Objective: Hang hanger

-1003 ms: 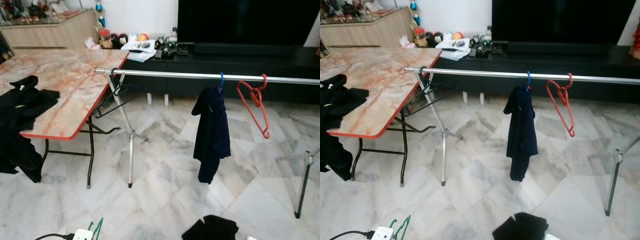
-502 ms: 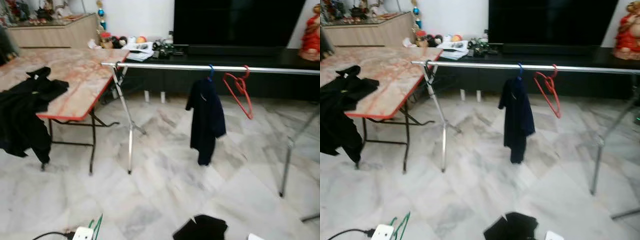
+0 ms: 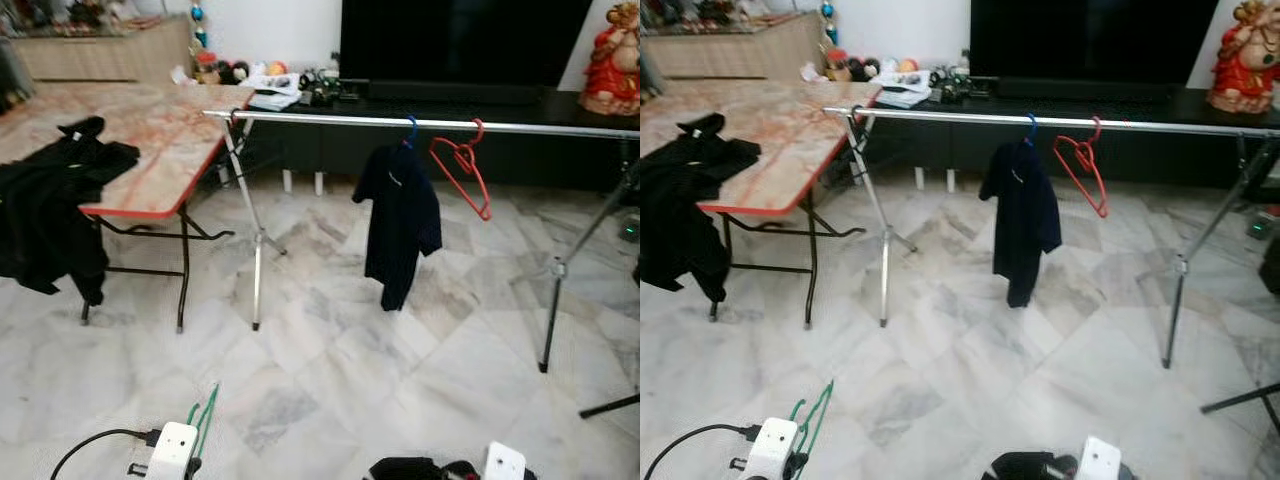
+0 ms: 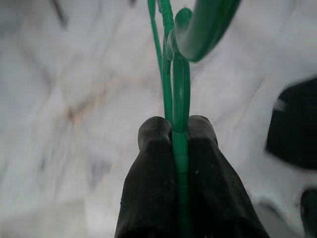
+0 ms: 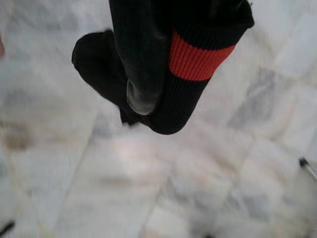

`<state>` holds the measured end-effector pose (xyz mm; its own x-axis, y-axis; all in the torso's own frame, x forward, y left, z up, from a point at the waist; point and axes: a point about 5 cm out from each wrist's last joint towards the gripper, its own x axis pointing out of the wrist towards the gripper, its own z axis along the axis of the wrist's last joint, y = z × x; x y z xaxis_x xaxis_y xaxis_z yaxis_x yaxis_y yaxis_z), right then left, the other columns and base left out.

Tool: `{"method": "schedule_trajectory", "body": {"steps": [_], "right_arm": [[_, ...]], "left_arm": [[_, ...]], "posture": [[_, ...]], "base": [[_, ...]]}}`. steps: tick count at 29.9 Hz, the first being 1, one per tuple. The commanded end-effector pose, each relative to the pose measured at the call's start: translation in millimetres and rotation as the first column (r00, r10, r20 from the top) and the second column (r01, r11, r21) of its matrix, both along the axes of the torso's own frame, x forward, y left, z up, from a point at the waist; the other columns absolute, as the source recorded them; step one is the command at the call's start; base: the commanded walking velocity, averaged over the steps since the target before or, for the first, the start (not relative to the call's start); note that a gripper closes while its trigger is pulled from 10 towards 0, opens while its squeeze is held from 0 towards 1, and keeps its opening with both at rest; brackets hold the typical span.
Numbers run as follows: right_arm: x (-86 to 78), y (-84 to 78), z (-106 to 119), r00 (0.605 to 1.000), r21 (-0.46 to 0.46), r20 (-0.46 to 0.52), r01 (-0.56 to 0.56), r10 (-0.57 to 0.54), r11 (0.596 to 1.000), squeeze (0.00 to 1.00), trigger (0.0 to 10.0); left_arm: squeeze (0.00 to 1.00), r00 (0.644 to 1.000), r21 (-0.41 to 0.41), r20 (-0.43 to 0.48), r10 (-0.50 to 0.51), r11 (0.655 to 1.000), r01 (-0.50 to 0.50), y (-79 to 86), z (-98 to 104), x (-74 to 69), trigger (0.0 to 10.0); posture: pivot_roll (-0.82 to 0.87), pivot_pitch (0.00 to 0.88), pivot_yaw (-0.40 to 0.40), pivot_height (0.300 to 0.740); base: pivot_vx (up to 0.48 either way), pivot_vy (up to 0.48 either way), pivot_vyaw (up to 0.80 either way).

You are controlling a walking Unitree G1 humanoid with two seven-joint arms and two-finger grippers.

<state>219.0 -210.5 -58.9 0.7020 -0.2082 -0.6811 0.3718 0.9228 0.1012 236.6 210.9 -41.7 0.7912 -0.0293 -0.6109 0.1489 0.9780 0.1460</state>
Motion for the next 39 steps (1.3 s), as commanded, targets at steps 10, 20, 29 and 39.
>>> {"method": "schedule_trajectory", "body": {"steps": [10,20,29,39], "right_arm": [[87.2,-10.6,78.1,0.939,-0.112,0.326,-0.076,0.109,0.991,0.00,10.0],[130.2,16.0,124.9,0.858,-0.275,0.376,-0.256,0.349,0.927,0.00,10.0],[158.5,37.4,159.6,0.843,-0.369,0.308,-0.322,0.441,0.872,0.00,10.0],[172.0,56.5,182.3,0.800,-0.447,0.270,-0.389,0.536,0.805,0.00,10.0]], "left_arm": [[0.00,0.916,0.034,0.194,-0.351,0.936,0.351,-29.1,51.6,54.3,10.0],[0.00,0.668,0.014,0.013,-0.744,0.668,0.744,-30.9,69.2,49.6,10.0],[0.00,0.469,-0.090,-0.018,-0.883,0.469,0.879,-43.4,108.9,49.8,10.0],[0.00,0.385,-0.117,0.031,-0.922,0.379,0.918,-60.5,135.3,50.5,10.0]], "posture": [[0.00,0.038,-0.008,0.740],[0.01,0.047,-0.018,0.740],[0.01,0.048,-0.023,0.740],[0.02,0.045,-0.030,0.740]], "base": [[0.000,0.000,0.00],[0.000,0.000,0.00],[0.000,0.000,0.00],[0.000,0.000,0.00]]}}
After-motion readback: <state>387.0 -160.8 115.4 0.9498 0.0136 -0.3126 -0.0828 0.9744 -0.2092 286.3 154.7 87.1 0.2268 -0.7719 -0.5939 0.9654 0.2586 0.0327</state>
